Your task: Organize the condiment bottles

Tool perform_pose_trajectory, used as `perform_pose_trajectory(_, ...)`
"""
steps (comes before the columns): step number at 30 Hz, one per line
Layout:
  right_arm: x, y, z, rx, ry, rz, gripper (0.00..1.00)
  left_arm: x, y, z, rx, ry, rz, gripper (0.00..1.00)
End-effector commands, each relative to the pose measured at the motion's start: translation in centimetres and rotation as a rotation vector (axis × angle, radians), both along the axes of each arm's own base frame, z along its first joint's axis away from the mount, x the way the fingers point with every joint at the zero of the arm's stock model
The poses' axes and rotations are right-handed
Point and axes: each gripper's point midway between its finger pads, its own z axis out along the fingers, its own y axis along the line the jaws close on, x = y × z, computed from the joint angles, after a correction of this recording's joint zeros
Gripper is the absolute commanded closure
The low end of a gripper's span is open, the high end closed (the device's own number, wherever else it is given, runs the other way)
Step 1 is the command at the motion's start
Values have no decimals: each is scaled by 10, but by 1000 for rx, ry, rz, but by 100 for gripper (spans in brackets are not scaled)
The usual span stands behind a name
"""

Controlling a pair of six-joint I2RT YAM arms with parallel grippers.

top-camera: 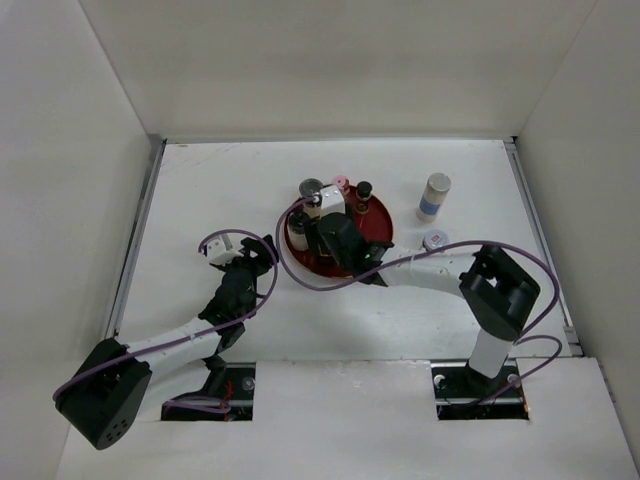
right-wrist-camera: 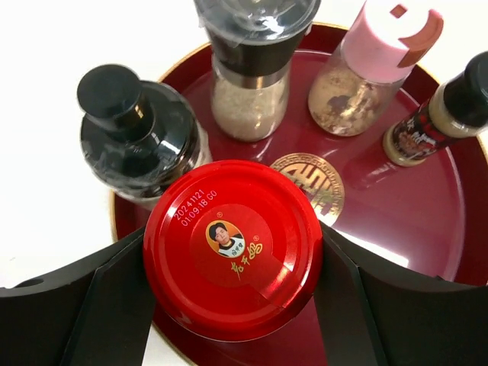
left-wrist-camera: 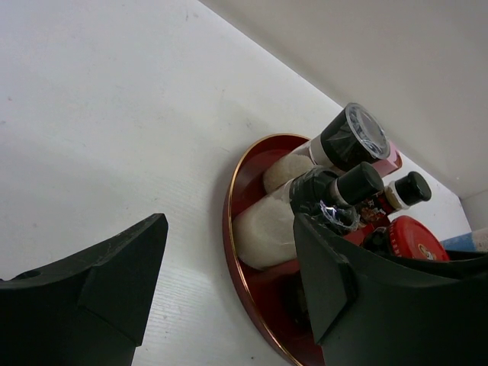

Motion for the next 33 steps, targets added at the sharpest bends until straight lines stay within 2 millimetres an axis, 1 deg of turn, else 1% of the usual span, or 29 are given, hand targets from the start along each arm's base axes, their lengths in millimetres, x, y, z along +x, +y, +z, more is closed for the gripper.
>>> perform_pose_trajectory(1,9,14,42,159,-121,-53,44,2,-3,16,-46,-52,-8,34)
perform_pose_trajectory(3,6,9,38,158,-120,-75,38,2,-4,15,-43,-48,-8,34)
perform_pose_trajectory(4,4,8,37,161,-121,-81,34,2,-3,14,-42,-47,-8,34)
perform_pose_trajectory(7,-1,2,46,172,-128,-86,22,2,-4,16,-45,-50,-12,34)
perform_pose_trajectory(10,-7,-3,60,206,-134,-80,16,3,-5,13,-39,-42,-11,34)
perform_pose_trajectory(13,-14,-10,75,231,-141,-65,13,1,-5,17,-50,-54,-16,34)
perform_pose_trajectory(16,-20,-22,91,282,-145,-49,11,2,-4,14,-43,-45,-11,34)
perform_pose_trajectory(17,-18,-30,97,300,-151,-48,11,2,-5,14,-44,-47,-15,34)
perform_pose_trajectory(18,-15,-41,105,326,-157,-57,11,2,-6,16,-47,-50,-18,34)
perform_pose_trajectory(19,-9,-55,111,357,-155,-83,14,2,-6,16,-48,-52,-18,34)
perform_pose_trajectory(20,-1,-71,119,393,-157,-113,24,2,-6,17,-48,-52,-18,34)
perform_pose_trajectory(22,17,-111,132,433,-169,-197,50,2,-6,16,-44,-49,-18,34)
perform_pose_trajectory(23,28,-136,134,428,-177,-259,66,2,-6,16,-45,-50,-19,34)
perform_pose_trajectory(24,39,-161,134,408,-176,-325,74,1,-7,17,-47,-53,-21,34)
perform_pose_trajectory(25,49,-186,130,374,-162,-396,76,1,-7,17,-47,-53,-21,34)
perform_pose_trajectory(26,57,-211,126,343,-155,-474,75,2,-7,15,-44,-48,-21,34)
perform_pose_trajectory(27,64,-230,121,315,-149,-535,67,2,-6,14,-41,-44,-18,34)
perform_pose_trajectory(28,70,-247,117,283,-150,-582,53,2,-6,14,-41,-44,-18,34)
perform_pose_trajectory(30,80,-272,108,209,-148,-642,30,2,-7,15,-44,-48,-21,34)
perform_pose_trajectory(32,88,-284,100,162,-135,-668,19,3,-8,15,-41,-44,-21,34)
perform_pose_trajectory(33,92,-289,96,155,-126,-678,15,3,-8,13,-38,-40,-21,34)
